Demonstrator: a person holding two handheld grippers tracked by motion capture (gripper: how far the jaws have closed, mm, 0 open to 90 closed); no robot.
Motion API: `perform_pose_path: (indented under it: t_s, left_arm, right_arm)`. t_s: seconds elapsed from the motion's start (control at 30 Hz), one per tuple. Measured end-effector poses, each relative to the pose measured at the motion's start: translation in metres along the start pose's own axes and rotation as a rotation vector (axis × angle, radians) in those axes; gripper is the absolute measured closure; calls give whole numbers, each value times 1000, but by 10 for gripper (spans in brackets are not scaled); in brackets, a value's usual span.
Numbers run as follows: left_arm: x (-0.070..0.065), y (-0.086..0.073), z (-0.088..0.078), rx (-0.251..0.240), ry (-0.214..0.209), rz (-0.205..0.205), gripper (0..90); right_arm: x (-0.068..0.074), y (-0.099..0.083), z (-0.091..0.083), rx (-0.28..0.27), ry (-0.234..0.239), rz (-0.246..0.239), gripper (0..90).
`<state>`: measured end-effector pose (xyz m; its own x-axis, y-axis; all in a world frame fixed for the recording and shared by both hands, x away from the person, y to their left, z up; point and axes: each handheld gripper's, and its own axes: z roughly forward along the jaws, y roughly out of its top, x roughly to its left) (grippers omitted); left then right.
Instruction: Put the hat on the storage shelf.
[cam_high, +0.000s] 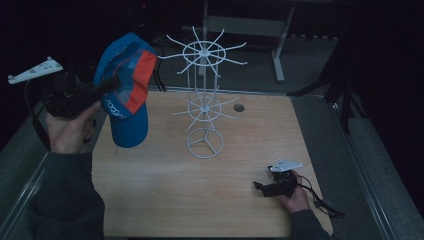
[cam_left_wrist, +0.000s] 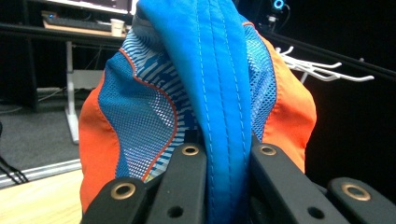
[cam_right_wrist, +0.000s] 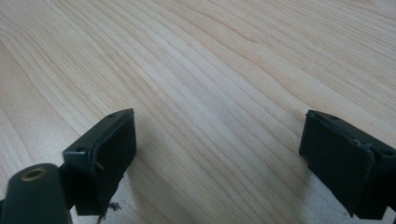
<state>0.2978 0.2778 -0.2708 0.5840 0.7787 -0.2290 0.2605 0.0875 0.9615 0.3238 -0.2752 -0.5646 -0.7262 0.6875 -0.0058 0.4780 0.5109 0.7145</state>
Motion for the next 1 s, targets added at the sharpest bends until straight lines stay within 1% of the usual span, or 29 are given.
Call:
perform_pose_path:
  t_s: [0.17, 0.33, 0.57, 0.9, 1.0]
  left_arm:
    - [-4, 1, 0, -3, -24, 19, 881]
    - [-6, 3, -1, -14, -50, 24, 882]
    - [-10, 2, 0, -13, -92, 53, 882]
    - [-13, 3, -2, -24, -137, 55, 882]
    - [-14, 3, -3, -23, -149, 65, 882]
  right_arm:
    - [0, 0, 0, 0, 0, 0, 107]
    - [0, 0, 0, 0, 0, 0, 107]
    - [0, 0, 0, 0, 0, 0, 107]
    - [0, 0, 0, 0, 0, -1, 107]
    - [0, 0, 0, 0, 0, 0, 107]
